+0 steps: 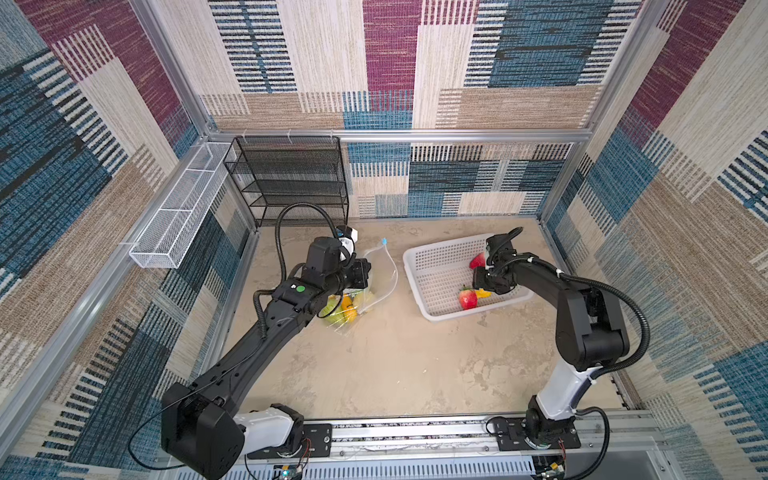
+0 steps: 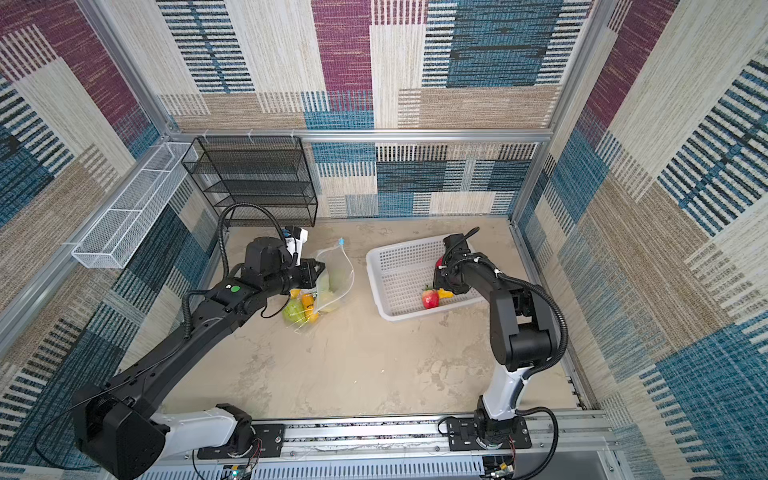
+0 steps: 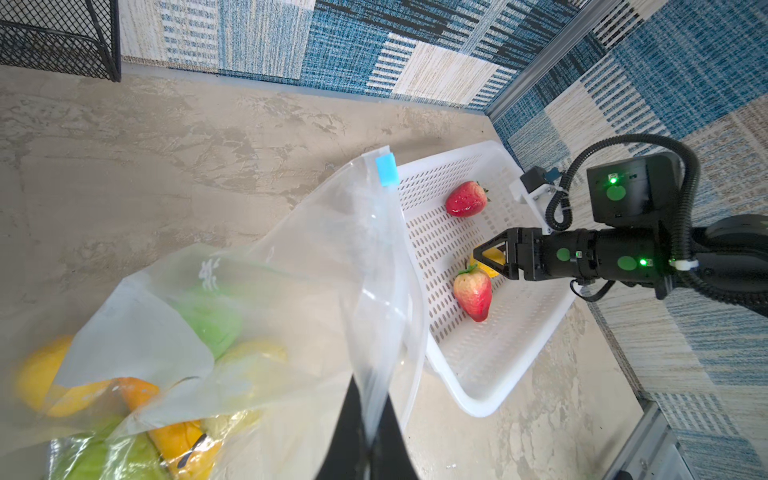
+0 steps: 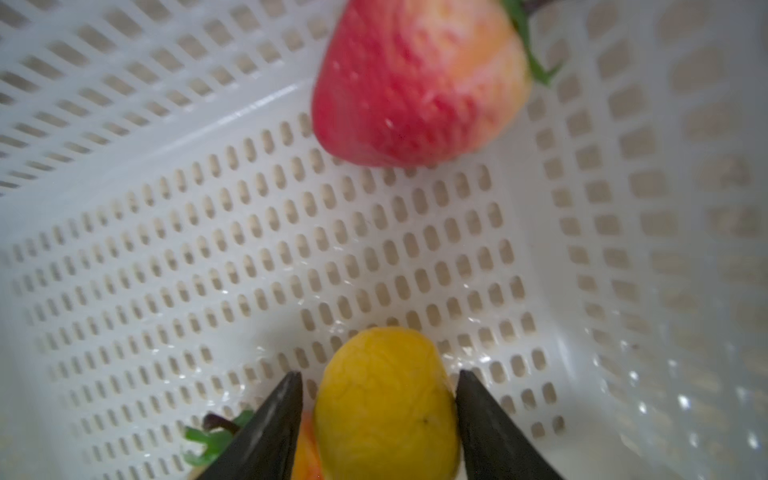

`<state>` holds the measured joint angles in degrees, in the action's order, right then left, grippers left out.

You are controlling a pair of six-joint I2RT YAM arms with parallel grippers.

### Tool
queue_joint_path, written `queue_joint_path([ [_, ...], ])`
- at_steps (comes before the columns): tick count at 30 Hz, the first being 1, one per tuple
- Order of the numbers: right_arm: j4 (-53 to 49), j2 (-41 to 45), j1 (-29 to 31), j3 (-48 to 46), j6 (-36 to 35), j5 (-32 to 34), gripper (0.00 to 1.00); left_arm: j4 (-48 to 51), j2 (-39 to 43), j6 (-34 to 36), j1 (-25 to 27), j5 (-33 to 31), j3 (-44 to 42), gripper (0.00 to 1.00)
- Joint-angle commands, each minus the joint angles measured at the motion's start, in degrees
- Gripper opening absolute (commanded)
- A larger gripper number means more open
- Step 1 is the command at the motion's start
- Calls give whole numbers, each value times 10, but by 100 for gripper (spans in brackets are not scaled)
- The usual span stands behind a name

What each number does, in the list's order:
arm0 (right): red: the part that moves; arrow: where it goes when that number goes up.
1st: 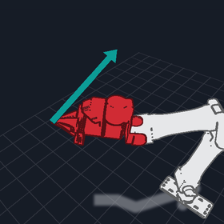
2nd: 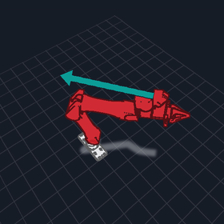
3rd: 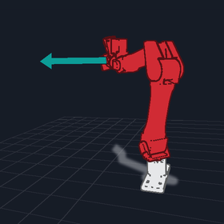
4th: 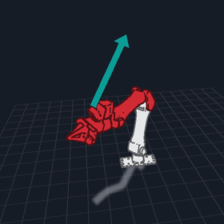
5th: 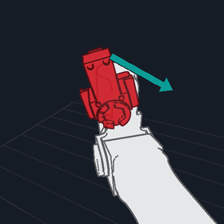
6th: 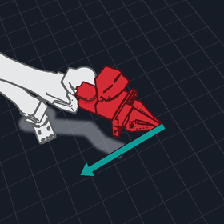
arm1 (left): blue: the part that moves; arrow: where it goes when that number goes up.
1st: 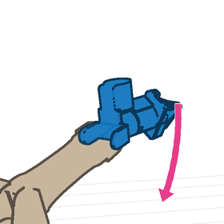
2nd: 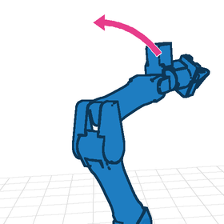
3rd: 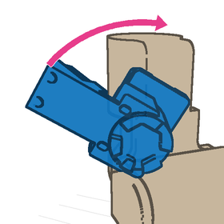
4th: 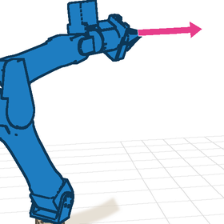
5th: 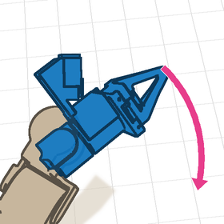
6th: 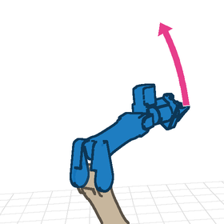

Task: Place the food in the zip-top bag and seal the zipper
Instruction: 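Lower the right gripper and grasp the small yellow fruit in the basket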

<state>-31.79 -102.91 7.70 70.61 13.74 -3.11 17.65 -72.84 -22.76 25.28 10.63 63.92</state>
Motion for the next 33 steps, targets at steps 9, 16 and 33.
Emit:
queue_joint_path([
  [9,40,8,4,18,-3,-18,64,-5,9,14,2,-12,0,0],
  [16,24,51,4,-50,10,54,74,-6,8,12,2,-10,0,0],
  [33,-22,28,4,-46,19,86,76,-8,17,14,2,-14,-2,0],
])
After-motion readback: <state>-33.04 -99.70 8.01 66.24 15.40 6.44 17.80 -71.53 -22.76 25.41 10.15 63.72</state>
